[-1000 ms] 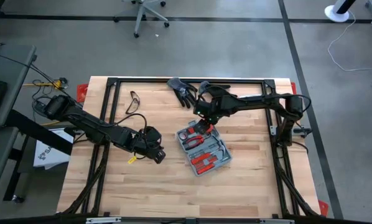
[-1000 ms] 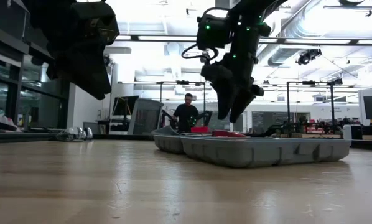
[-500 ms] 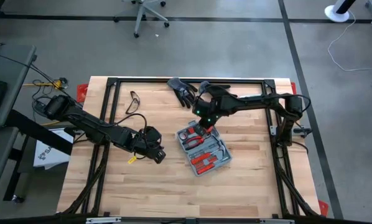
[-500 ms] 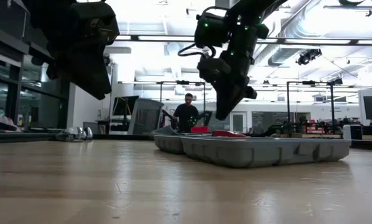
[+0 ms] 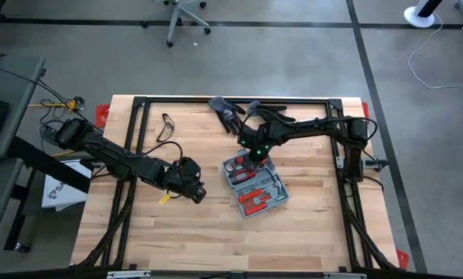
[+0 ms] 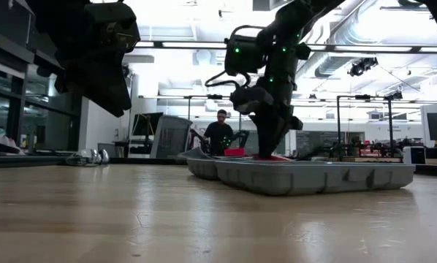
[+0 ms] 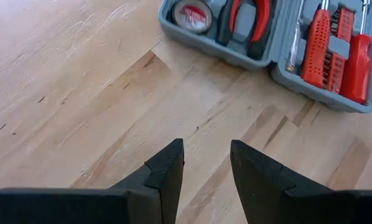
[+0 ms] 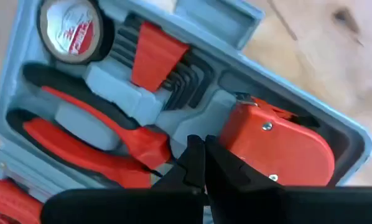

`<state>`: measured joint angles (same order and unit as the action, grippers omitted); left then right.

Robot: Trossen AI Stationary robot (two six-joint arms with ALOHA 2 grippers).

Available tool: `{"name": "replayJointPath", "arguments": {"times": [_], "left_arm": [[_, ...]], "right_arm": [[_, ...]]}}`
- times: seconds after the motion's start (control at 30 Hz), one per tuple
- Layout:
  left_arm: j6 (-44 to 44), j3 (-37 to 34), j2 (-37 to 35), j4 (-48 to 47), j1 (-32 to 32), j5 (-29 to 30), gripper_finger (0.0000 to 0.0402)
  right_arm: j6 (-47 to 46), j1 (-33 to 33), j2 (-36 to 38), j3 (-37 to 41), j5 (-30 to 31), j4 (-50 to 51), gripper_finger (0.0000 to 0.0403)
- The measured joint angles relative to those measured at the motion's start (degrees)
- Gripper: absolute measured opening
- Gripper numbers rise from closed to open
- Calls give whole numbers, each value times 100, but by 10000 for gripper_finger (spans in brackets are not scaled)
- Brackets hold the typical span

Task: Prefit tool cases
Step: Put the orange measuring tool into the gray tool box

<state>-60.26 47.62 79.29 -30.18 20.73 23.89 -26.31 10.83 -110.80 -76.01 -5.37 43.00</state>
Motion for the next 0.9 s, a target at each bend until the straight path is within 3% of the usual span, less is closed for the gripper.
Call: {"name": "replayJointPath", "arguments": {"times": [0.33,0.53,0.7,0.9], "left_arm": [[-63,0,0,-9,0,68,126],[-66,0,-1,-8,0,69,126],[-66,0,0,-5,0,74,126],[-76,0,0,4,2,77,126]], "right_arm": [[83,42,406,0,64,9,0],[125,53,622,-2,458,341,0],[231,84,213,-2,493,452,0],[303,129,-144,-39,106,508,0]]}}
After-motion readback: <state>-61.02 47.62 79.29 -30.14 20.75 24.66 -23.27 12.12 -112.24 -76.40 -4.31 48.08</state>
